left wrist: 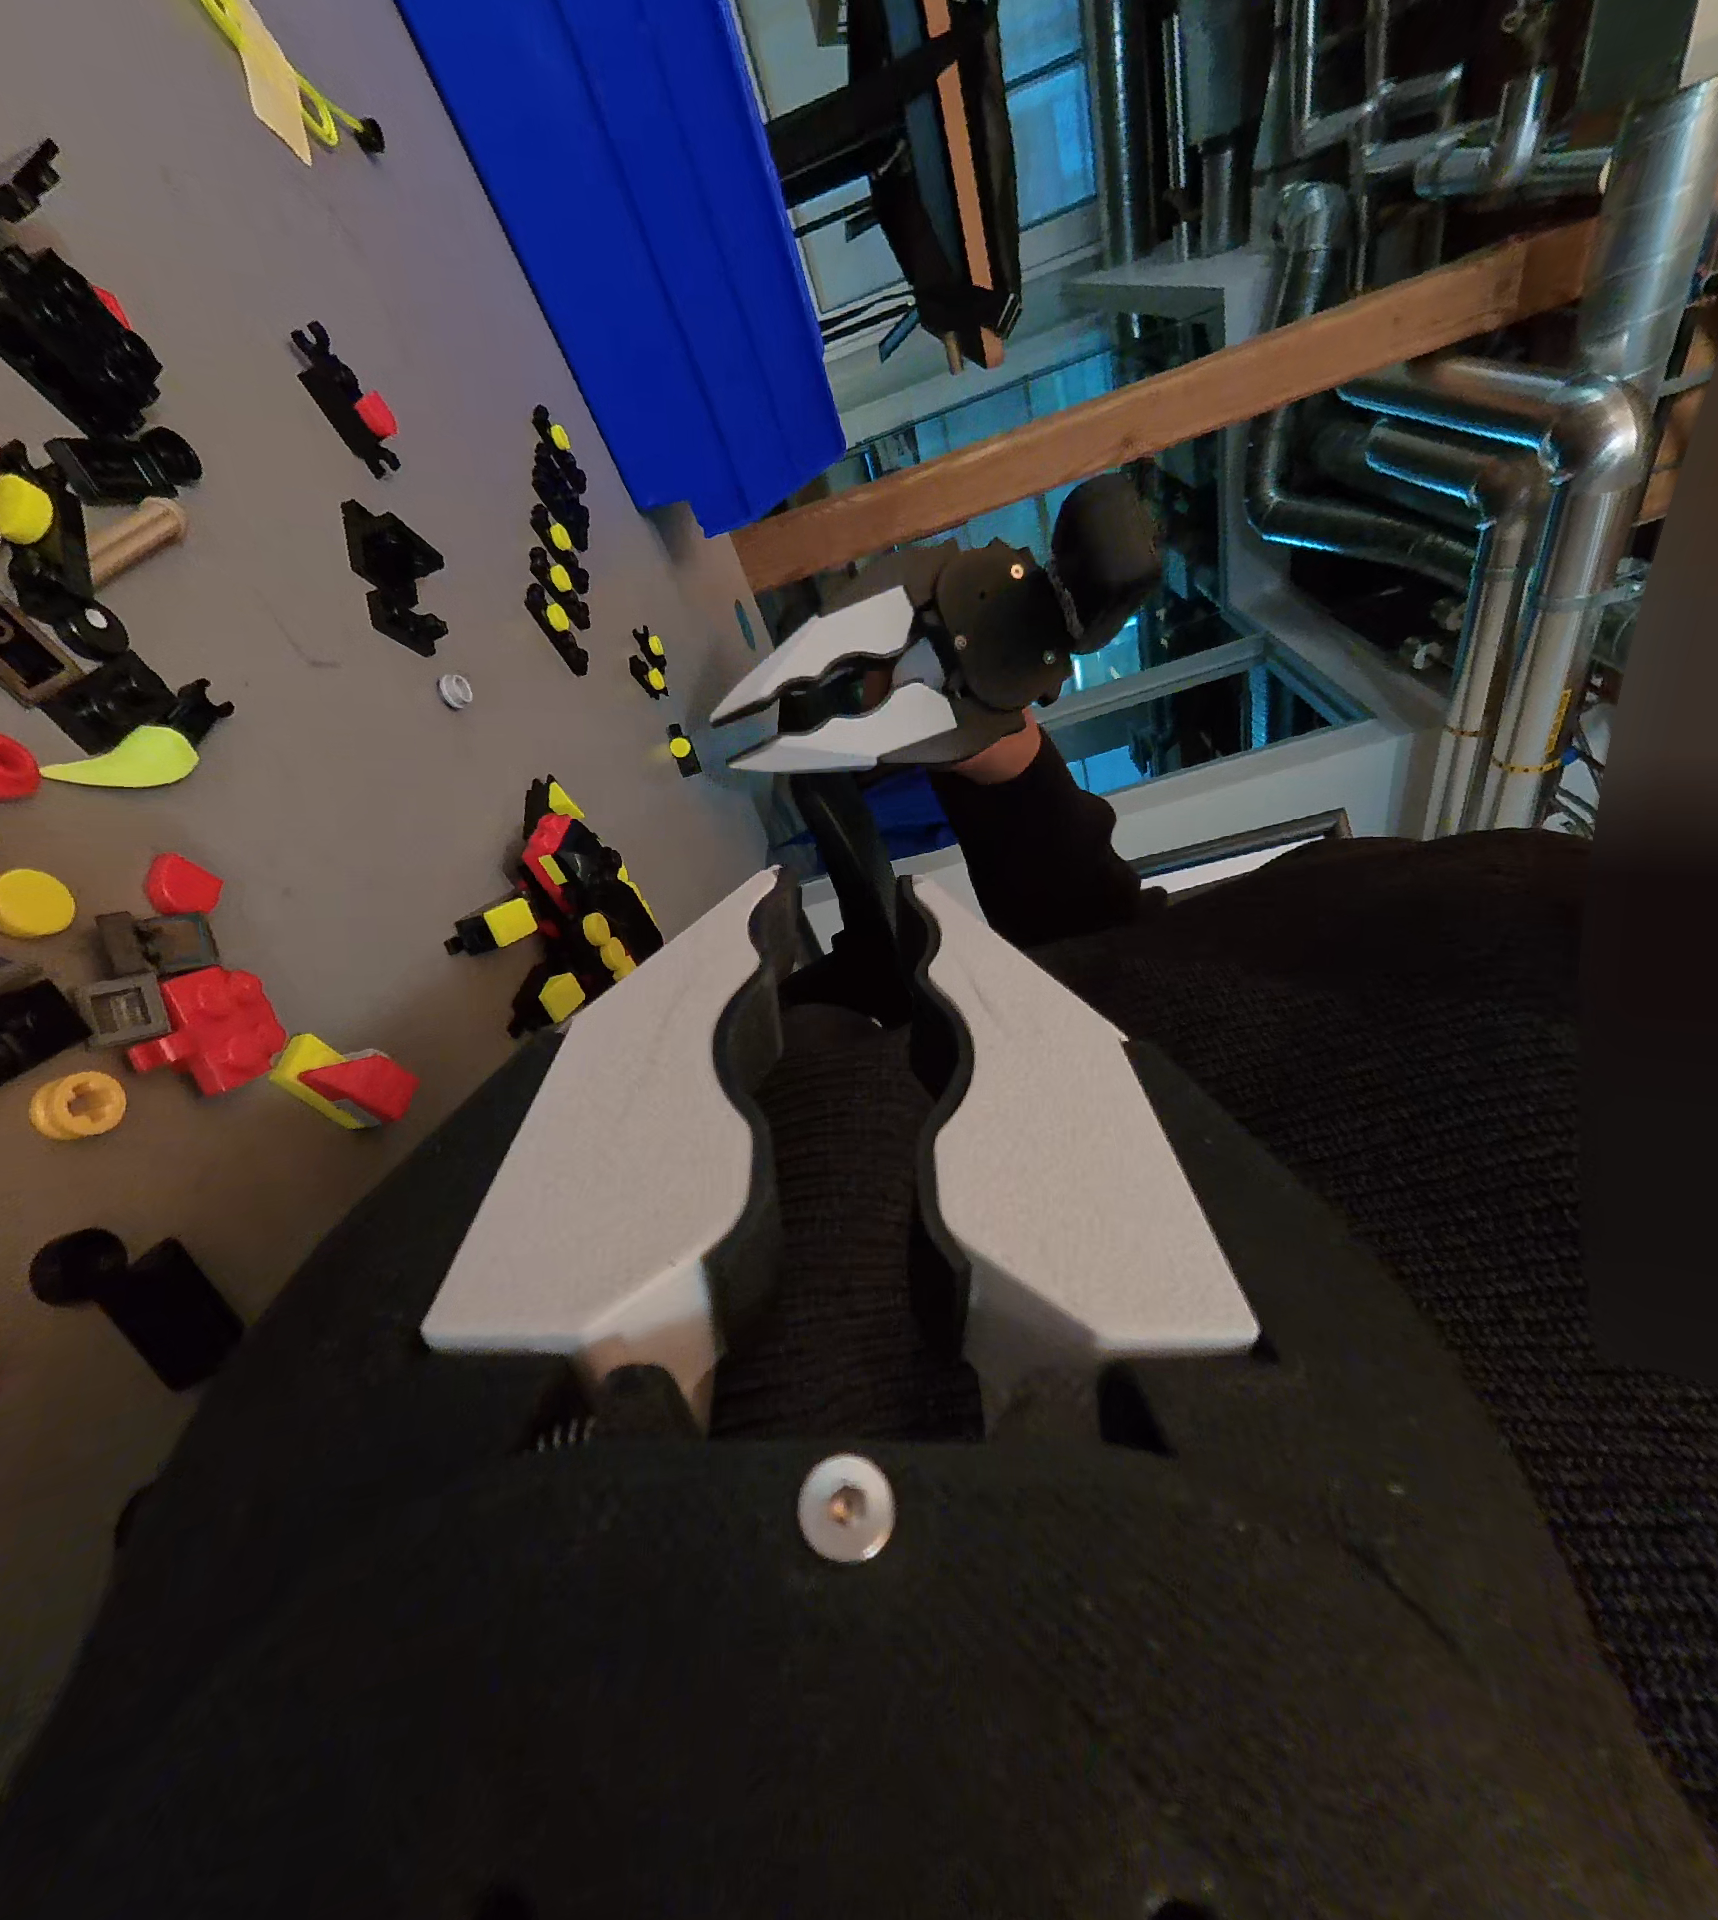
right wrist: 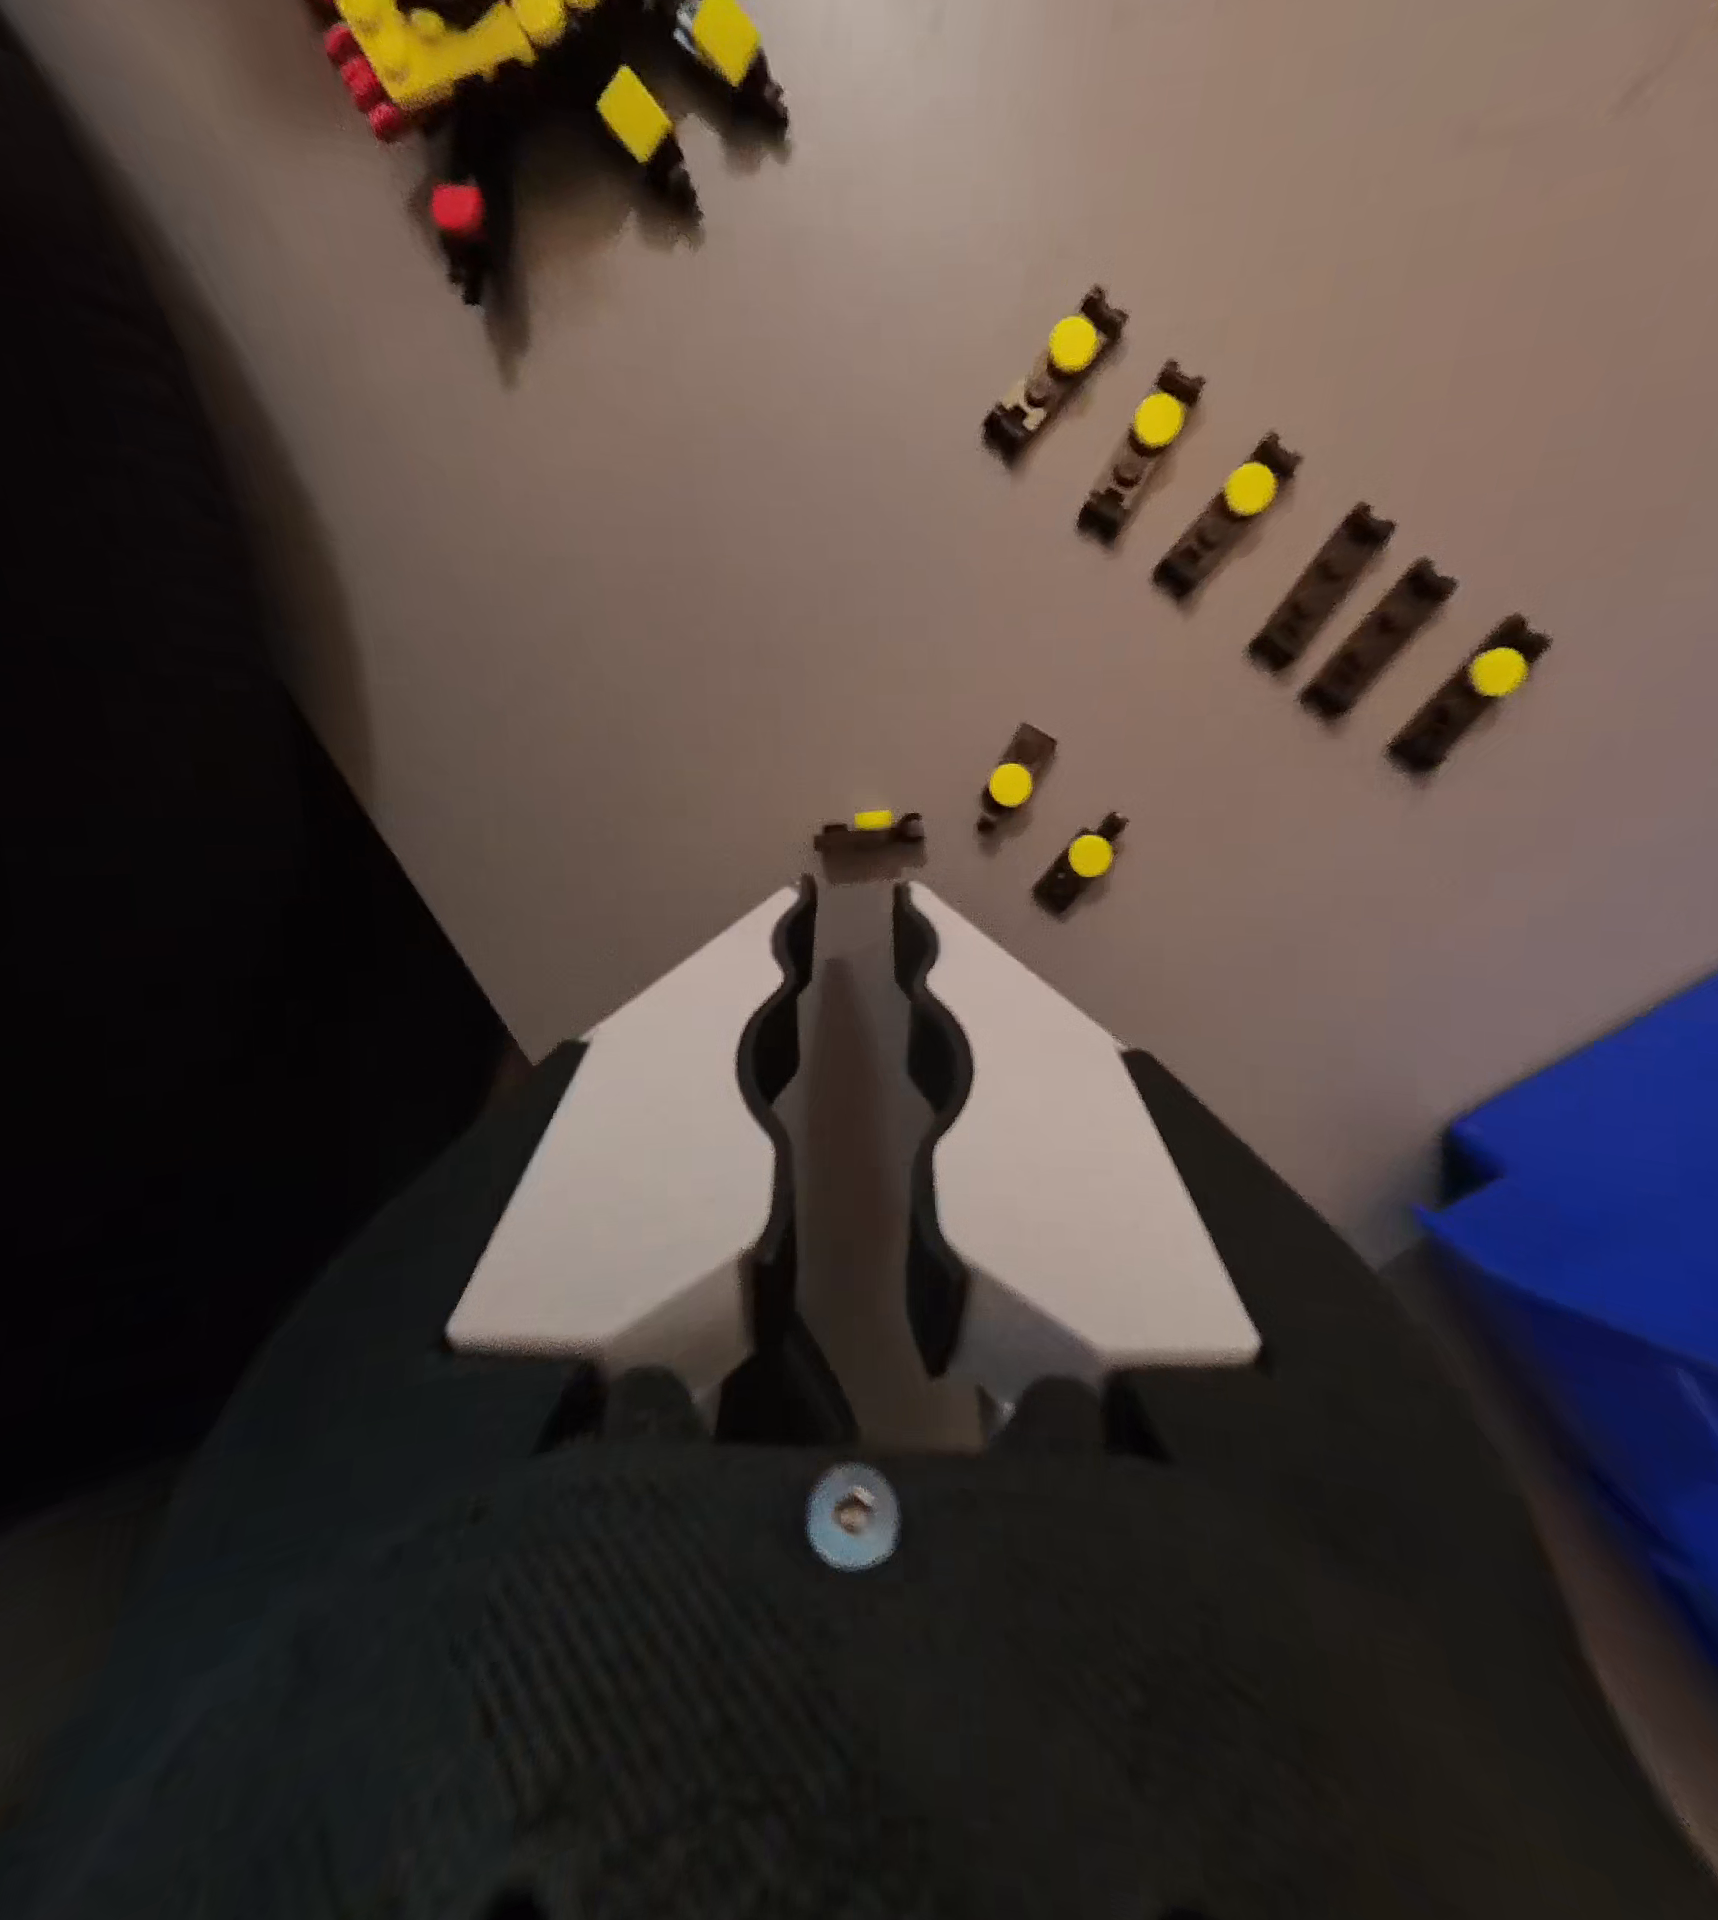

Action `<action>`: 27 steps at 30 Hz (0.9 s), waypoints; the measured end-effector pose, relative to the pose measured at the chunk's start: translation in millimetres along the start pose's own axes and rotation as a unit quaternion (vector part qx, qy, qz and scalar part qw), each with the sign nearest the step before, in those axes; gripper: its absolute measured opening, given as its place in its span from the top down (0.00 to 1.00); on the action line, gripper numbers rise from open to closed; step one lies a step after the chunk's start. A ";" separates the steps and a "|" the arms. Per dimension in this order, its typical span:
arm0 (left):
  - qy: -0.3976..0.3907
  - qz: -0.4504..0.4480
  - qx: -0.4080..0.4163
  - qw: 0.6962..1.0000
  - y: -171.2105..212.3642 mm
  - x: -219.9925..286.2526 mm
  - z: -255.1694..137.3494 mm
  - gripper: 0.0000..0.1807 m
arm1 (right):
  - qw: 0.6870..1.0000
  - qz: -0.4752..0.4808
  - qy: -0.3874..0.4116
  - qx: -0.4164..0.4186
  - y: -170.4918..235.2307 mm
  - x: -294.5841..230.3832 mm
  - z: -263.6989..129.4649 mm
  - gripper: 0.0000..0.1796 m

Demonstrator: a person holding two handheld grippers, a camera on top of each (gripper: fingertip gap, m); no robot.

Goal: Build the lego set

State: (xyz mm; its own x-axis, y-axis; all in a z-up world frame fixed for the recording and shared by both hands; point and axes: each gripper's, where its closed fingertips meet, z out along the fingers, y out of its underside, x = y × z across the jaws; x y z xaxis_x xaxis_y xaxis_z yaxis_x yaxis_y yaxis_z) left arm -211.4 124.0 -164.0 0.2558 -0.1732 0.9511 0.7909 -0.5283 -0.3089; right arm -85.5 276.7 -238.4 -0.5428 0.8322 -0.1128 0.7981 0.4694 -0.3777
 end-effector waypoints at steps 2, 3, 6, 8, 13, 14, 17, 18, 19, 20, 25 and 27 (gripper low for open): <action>-0.003 0.001 -0.001 1.000 0.4 -0.4 0.3 0.91 | 1.000 -0.011 -0.001 0.020 -6.8 -3.3 0.7 0.93; -0.004 0.002 -0.001 1.000 0.4 -0.8 0.6 0.91 | 0.999 -0.016 0.001 0.029 -10.6 -3.9 0.7 0.94; -0.004 0.002 -0.003 1.000 0.8 -1.2 1.2 0.91 | 1.000 -0.012 -0.003 0.025 -12.7 -5.4 5.3 0.94; -0.005 0.002 -0.003 1.000 1.3 -1.2 1.4 0.91 | 1.000 -0.007 -0.007 0.019 -11.4 -6.3 8.5 0.94; -0.007 0.003 -0.004 1.000 1.3 -1.7 1.7 0.91 | 1.000 0.005 -0.003 0.015 -8.4 -3.5 9.0 0.98; -0.007 0.003 -0.005 1.000 1.6 -1.8 1.8 0.91 | 1.000 0.007 -0.003 0.014 -7.1 -2.7 9.0 0.98; -0.008 0.003 -0.005 1.000 1.9 -2.2 2.2 0.91 | 1.000 0.017 -0.004 0.002 -0.8 -1.2 11.3 0.98; -0.008 0.003 -0.006 1.000 1.9 -2.2 2.3 0.91 | 1.000 0.018 -0.004 -0.001 0.7 -1.3 12.2 0.98; -0.009 0.003 -0.006 1.000 1.9 -2.3 2.3 0.91 | 1.000 0.017 -0.004 0.000 0.8 -1.7 12.4 0.98; -0.009 0.003 -0.005 1.000 1.8 -2.4 2.4 0.91 | 1.000 0.015 -0.003 0.005 -1.0 -2.2 11.7 0.99; -0.010 0.003 -0.007 1.000 2.4 -2.7 3.1 0.90 | 1.000 0.010 -0.004 0.026 -13.2 -4.9 7.2 0.99; -0.011 0.003 -0.008 1.000 2.8 -2.8 3.3 0.90 | 1.000 0.010 0.000 0.013 -9.2 -3.4 10.1 1.00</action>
State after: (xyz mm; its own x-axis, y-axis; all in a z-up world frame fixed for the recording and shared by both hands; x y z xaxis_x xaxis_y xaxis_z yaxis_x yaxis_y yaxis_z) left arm -208.1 125.8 -167.5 0.2727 -0.1592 0.9488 0.7802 -0.5405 -0.3150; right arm -93.7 266.6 -243.8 -0.5275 0.8409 -0.1207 0.8013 0.4453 -0.3995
